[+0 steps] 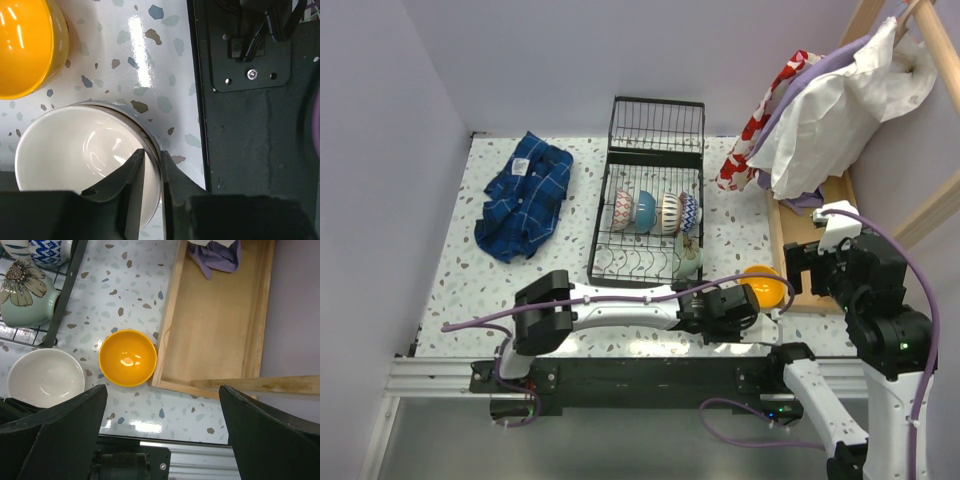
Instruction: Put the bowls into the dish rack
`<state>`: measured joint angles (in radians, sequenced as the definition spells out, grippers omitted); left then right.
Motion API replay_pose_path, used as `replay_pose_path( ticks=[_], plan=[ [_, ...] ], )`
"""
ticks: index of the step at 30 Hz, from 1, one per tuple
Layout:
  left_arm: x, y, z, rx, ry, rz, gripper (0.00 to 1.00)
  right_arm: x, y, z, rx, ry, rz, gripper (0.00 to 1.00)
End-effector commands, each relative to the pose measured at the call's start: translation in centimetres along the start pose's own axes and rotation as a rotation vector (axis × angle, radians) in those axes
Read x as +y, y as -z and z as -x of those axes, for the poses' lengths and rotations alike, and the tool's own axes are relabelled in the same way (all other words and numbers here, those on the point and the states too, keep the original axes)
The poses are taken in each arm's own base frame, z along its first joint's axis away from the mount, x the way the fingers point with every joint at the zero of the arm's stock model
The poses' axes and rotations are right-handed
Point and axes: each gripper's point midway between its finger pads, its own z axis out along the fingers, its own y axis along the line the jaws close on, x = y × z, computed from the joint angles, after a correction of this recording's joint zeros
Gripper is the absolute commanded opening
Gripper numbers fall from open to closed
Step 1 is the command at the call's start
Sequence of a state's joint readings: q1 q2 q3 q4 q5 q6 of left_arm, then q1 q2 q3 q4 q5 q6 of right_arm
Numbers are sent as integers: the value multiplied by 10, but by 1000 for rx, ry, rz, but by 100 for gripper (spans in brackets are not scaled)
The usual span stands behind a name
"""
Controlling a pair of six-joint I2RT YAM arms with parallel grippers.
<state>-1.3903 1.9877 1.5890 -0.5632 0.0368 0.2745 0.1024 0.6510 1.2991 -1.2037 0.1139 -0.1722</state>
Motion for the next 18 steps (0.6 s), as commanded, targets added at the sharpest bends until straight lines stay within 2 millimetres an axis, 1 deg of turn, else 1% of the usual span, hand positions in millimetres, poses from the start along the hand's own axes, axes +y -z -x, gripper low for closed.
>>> replay_pose_path(
  ticks=[1,4,5,6,7,10,11,13,14,16,17,18],
  plan=[
    [-4,-5,-3,4,-13,-27,18,-3,1,2,-24,-11,-17,99],
    [-5,-2,-3,5,-17,-32,9,-3,3,0,-23,-12,-17,99],
    [-5,2,-2,2,-21,-33,7,-3,3,0,-23,-12,-18,99],
    [-6,4,-3,3,-22,-35,2,-3,3,0,-24,-12,-17,99],
    [-6,8,-3,3,-25,-35,0,-3,3,0,-26,-13,-17,99],
    [-7,22,-4,-2,-30,-33,0,-1,2,1,-24,-14,-10,99],
    [-6,31,0,-18,-43,-32,0,-1,1,2,-26,-14,-8,99],
    [-4,43,5,-37,-52,-21,0,-1,0,4,-26,-15,-9,99],
    [-1,54,11,-60,-59,-7,0,-1,-1,5,-26,-15,-6,99],
    [1,66,14,-75,-71,2,0,0,-2,8,-26,-16,2,99],
    [3,78,19,-99,-80,12,0,0,-4,9,-22,-16,5,99],
    [2,84,21,-112,-84,8,0,1,-5,10,-18,-16,9,99]
  ],
)
